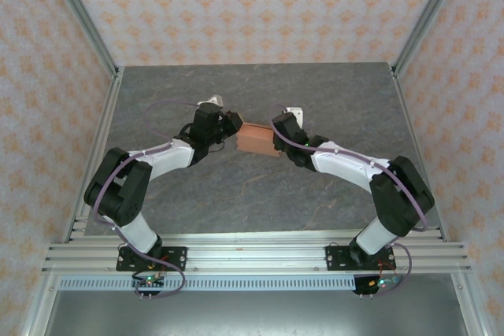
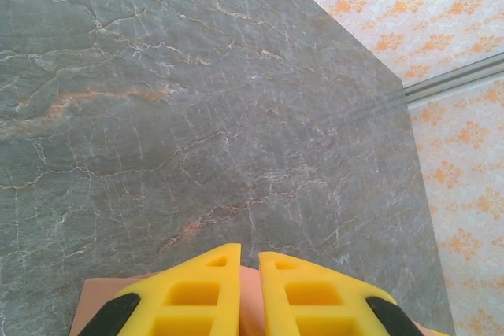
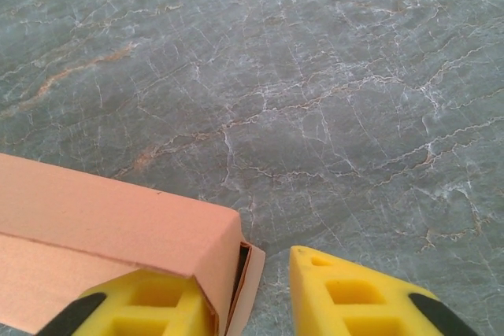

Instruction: Fold the paper box

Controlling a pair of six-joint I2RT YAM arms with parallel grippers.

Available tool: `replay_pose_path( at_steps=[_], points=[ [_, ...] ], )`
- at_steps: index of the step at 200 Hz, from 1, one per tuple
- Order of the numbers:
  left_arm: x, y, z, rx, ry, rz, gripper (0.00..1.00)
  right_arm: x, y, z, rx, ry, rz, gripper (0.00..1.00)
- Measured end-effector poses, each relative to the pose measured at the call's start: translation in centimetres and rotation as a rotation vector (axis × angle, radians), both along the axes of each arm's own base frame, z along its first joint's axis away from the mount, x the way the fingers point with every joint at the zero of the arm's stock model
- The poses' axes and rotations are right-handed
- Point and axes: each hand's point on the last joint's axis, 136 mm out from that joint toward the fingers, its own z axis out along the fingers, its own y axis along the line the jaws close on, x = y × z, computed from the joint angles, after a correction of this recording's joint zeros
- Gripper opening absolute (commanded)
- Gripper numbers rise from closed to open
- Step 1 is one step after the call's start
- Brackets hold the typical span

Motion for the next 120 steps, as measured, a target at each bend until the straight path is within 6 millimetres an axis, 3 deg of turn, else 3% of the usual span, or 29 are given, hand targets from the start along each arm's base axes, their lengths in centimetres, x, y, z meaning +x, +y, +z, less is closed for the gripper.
replay_pose_path(
  at_steps=[120],
  points=[
    [0.05, 0.11, -0.12, 0.026, -0.008, 0.024, 0.11, -0.45, -0.13, -0.26, 0.008, 0.054, 0.035, 0.52]
  ],
)
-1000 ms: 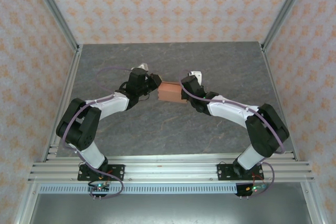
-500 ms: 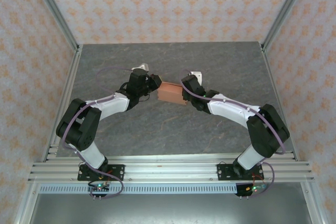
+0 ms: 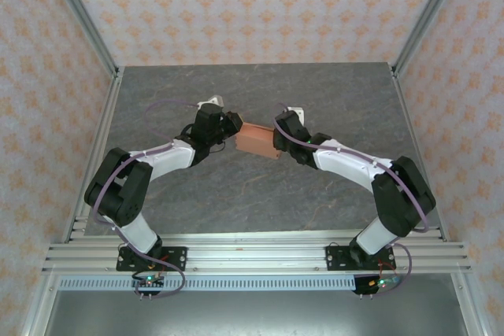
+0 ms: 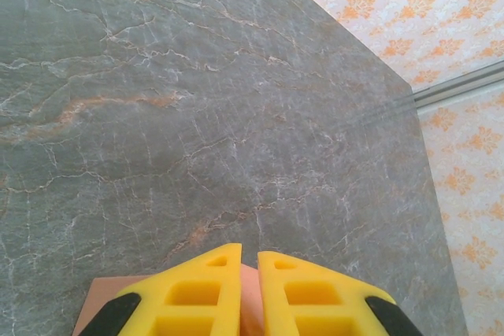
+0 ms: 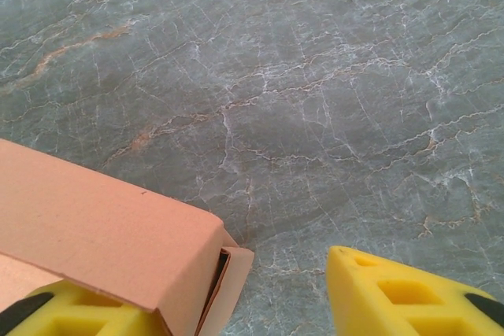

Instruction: Fold the paper box

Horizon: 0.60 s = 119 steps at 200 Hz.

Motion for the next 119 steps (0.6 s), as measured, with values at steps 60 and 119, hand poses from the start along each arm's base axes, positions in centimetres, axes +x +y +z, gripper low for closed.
replay_pose_path(
  at_steps=[60, 119],
  points=[
    [0.1, 0.3, -0.1, 0.019, -0.003, 0.014, 0.11, -0.4, 0.9, 0.0, 0.027, 0.020, 0.052, 0.60],
    [-0.2, -0.1, -0.3, 0.041, -0.004, 0.004, 0.11, -0.9, 2.3, 0.1, 0.072, 0.037, 0.127, 0.61]
  ],
)
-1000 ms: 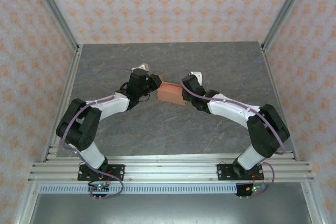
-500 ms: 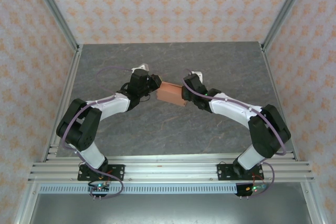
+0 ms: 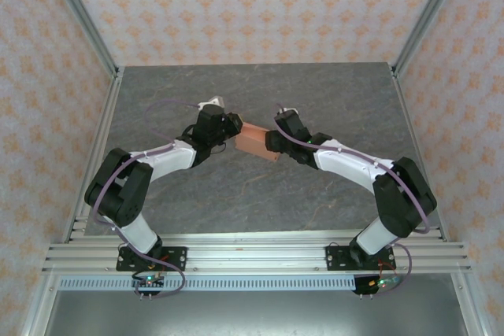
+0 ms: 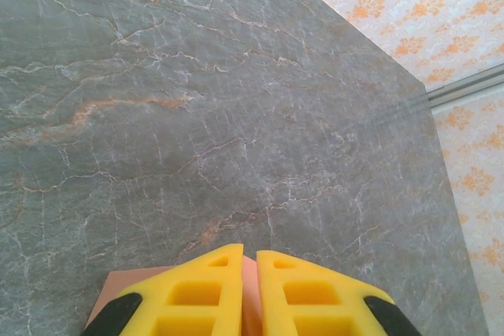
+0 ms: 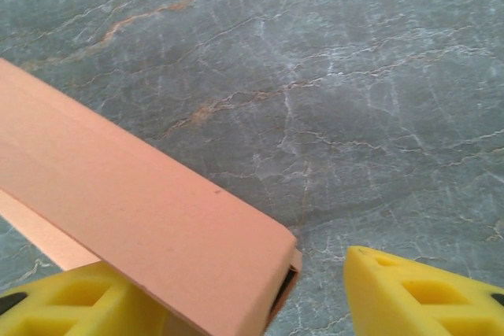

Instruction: Fold the paper box

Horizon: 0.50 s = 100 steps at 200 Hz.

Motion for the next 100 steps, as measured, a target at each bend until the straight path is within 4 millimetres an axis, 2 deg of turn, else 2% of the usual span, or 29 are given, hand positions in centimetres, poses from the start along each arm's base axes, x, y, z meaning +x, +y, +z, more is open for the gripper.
replay_pose_path(
  at_steps=[45, 100],
  points=[
    [-0.5, -0.7, -0.2, 0.006, 0.009, -0.019, 0.11, -1.0, 0.3, 0.9, 0.028, -0.003, 0.041, 0.64],
    [-0.5, -0.7, -0.3, 0.006, 0.009, -0.020, 0.10, -1.6, 0.2, 4.6, 0.077, -0.074, 0.061, 0.67]
  ],
)
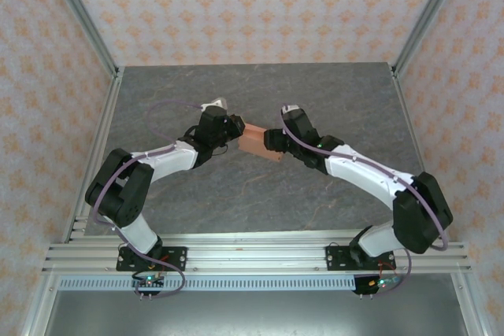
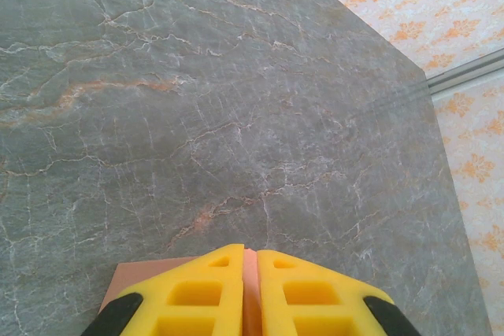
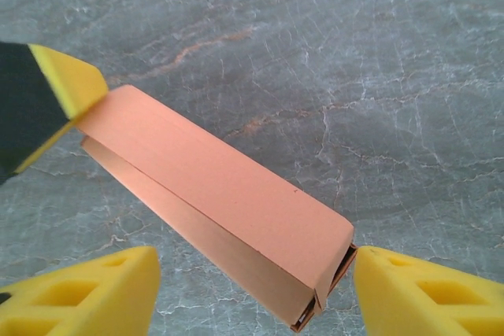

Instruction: Fold the paper box

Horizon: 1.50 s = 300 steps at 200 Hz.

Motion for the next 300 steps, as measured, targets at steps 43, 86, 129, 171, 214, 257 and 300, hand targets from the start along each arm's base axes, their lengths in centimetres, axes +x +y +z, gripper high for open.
replay_pose_path(
  at_steps=[43, 86, 129, 171, 214, 257, 300],
  points=[
    [0.0, 0.0, -0.1, 0.001, 0.001, 0.000, 0.10, 0.5, -2.0, 2.2, 0.083, -0.011, -0.066, 0.66],
    [0.0, 0.0, -0.1, 0.001, 0.001, 0.000, 0.10, 2.3, -5.1, 1.6, 0.210, 0.071, -0.206, 0.62],
    [0.0, 0.0, -0.1, 0.001, 0.001, 0.000, 0.10, 2.2, -4.3, -1.3, 0.296, 0.187, -0.227, 0.57],
    [-0.2, 0.1, -0.3, 0.003, 0.006, -0.001, 0.10, 1.5, -3.3, -4.2, 0.352, 0.278, -0.230, 0.51],
    [-0.6, 0.1, -0.4, 0.004, 0.005, -0.002, 0.10, 1.6, -2.9, -4.6, 0.430, 0.270, -0.235, 0.46],
    [-0.6, 0.2, -0.5, 0.002, 0.002, -0.001, 0.10, 1.5, -2.6, -4.7, 0.495, 0.250, -0.234, 0.39],
    [-0.7, 0.1, -0.5, 0.001, 0.002, -0.003, 0.11, 1.6, -2.3, -4.4, 0.523, 0.231, -0.220, 0.32]
  ],
)
